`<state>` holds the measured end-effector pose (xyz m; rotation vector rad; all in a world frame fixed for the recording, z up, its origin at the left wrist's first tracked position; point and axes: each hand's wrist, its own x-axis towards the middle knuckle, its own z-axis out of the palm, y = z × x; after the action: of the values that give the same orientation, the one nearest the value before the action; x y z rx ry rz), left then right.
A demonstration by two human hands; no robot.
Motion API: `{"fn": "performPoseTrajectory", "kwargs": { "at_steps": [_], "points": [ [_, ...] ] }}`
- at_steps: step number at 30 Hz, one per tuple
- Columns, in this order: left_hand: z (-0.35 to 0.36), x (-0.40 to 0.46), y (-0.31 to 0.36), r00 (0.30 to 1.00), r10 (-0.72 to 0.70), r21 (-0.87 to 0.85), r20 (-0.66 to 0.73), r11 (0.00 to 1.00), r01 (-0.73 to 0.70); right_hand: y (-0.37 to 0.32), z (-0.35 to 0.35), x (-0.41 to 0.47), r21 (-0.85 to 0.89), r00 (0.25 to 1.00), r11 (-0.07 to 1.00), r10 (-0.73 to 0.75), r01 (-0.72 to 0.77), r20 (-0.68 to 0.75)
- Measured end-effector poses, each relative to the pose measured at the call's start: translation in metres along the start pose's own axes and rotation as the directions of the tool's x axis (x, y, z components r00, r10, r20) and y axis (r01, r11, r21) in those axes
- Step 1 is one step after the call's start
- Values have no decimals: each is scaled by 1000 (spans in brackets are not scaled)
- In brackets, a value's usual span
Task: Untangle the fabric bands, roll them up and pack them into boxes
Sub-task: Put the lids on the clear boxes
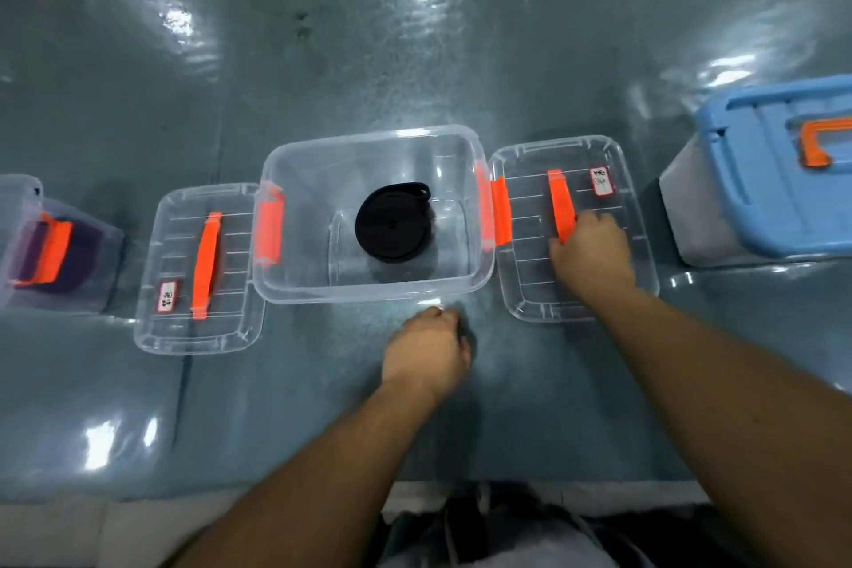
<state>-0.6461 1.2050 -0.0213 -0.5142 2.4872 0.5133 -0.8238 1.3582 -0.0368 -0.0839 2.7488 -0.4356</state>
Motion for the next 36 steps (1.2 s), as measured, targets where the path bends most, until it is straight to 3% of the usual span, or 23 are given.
{"fn": "performPoseTrajectory", "kwargs": {
  "at_steps": [13, 18, 25, 31, 36],
  "points": [
    [-5, -11, -4, 999, -3, -10, -44, 1000, 2, 6, -11, -7, 24, 997, 997, 76, -76, 17],
    [-12, -31, 2, 999, 17, 18, -32, 1000, -16, 24, -22, -30, 127, 992, 984, 117, -122, 46],
    [-39, -59, 21, 990, 76, 75, -117, 995, -67, 32, -53, -56, 307, 981, 932, 177, -193, 79],
    [-60, -78, 24, 961, 105, 32, -255, 994, -101, 18, -78, -61, 424, 992, 897, 127, -124, 23],
    [-83, -85, 3, 924, 66, -59, -376, 994, -95, -18, -99, -63, 402, 999, 915, -26, 35, -29]
  ]
}}
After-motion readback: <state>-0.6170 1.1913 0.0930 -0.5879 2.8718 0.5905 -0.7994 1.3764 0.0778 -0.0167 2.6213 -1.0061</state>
